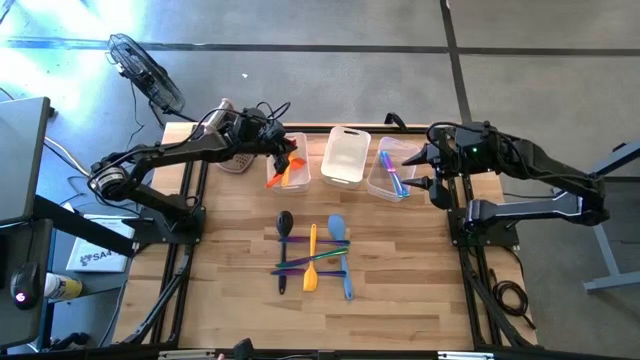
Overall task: Pick & Place Kitchen Items
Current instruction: Put the red spatula into the left white bin, then put the blue table knife into the transparent bin
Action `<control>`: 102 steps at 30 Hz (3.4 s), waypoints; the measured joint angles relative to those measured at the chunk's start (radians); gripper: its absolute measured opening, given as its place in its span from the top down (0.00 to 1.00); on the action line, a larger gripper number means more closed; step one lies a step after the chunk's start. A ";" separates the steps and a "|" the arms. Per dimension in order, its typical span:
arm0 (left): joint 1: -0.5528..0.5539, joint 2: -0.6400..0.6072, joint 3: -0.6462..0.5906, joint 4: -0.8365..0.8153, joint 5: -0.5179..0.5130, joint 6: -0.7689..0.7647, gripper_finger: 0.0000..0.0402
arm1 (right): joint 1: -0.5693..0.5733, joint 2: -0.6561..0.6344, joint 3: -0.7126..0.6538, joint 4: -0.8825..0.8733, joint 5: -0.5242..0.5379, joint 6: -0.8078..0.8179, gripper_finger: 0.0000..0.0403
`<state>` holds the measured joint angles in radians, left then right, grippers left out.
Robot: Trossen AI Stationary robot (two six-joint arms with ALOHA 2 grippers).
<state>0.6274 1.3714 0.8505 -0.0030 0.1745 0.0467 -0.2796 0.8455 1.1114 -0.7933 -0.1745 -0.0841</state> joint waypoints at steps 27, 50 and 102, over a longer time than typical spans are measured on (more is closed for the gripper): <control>0.000 0.001 -0.002 -0.050 -0.039 -0.026 0.54 | -0.007 0.000 0.000 -0.003 -0.012 0.002 0.44; -0.158 -0.056 0.433 -0.473 0.012 -0.123 0.54 | -0.007 0.033 0.000 -0.083 -0.043 -0.018 0.44; -1.412 -0.056 0.663 -1.174 -0.650 -0.972 0.54 | 0.491 0.824 0.000 0.762 0.096 0.073 0.44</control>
<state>-0.7848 1.3155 1.5135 -1.1770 -0.4755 -0.9257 0.2116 1.6700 1.1114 -0.0310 -0.0787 -0.0113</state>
